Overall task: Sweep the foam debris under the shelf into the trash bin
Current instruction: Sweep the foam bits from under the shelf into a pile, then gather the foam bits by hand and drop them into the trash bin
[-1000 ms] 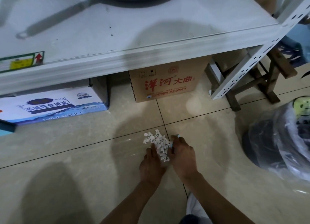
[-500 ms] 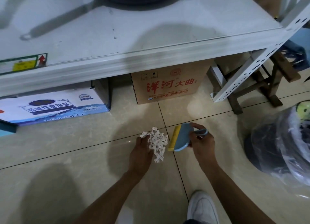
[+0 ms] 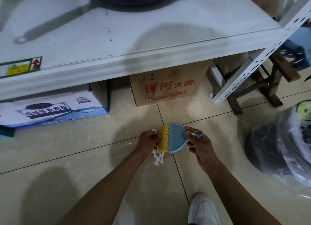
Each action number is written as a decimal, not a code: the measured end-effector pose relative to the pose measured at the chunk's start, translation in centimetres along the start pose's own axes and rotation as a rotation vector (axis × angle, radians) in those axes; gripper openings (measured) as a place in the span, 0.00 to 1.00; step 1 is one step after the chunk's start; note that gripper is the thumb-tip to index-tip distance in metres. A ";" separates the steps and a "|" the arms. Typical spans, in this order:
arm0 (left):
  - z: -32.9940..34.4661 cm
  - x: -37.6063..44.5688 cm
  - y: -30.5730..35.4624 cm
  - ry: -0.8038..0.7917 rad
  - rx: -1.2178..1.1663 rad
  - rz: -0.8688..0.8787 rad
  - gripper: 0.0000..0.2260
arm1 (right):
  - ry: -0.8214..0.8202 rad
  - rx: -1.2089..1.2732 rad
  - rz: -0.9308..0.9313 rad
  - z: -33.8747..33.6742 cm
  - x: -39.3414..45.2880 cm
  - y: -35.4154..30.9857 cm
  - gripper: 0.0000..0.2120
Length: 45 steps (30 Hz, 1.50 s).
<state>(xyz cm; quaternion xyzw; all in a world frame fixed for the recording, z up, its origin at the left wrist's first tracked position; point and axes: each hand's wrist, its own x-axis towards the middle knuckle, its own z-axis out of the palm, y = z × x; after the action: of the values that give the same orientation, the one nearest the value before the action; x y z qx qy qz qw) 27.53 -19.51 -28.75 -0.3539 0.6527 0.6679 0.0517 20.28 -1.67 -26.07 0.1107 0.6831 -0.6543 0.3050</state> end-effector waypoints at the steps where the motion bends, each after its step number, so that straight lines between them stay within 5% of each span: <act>1: 0.0 0.2 -0.2 0.041 0.028 0.001 0.04 | 0.006 0.031 0.019 -0.2 0.1 0.0 0.08; 7: -1.4 1.4 -1.5 0.284 0.213 0.041 0.05 | 0.162 0.297 -0.004 -2.2 1.0 -0.4 0.05; 16: -3.0 -0.8 -4.0 0.282 0.686 0.230 0.04 | 0.451 0.485 0.124 -2.1 3.8 3.1 0.04; 19: -2.9 -1.4 -4.9 0.251 0.777 0.299 0.06 | 0.513 0.309 0.164 -1.5 4.1 5.0 0.03; 24: -3.1 -1.9 -6.5 0.224 0.998 0.389 0.37 | 0.486 -0.494 0.000 -0.7 3.5 6.4 0.10; 28: -2.5 -1.9 -7.0 0.082 1.138 0.325 0.54 | 0.425 -0.765 -0.085 0.0 3.8 6.6 0.08; 33: -1.5 -1.8 -7.0 0.085 1.196 0.214 0.60 | 0.383 -0.969 -0.272 0.8 2.3 6.4 0.17; 36: -1.5 -2.1 -6.7 0.169 1.225 0.148 0.62 | 0.059 -1.231 -0.493 2.2 0.5 6.5 0.38; 39: -1.9 -2.3 -6.3 0.209 1.258 0.122 0.61 | -0.234 -1.484 -0.466 3.9 -0.4 7.0 0.53; 45: -2.5 -1.7 -6.2 0.119 1.200 0.162 0.61 | -0.229 -1.483 -0.330 5.7 1.0 7.4 0.60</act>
<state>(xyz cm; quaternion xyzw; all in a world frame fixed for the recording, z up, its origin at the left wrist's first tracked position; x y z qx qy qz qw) 33.10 -20.28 -32.77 -0.2490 0.9419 0.1642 0.1547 25.13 -6.55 -32.55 -0.2945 0.9150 -0.0696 0.2668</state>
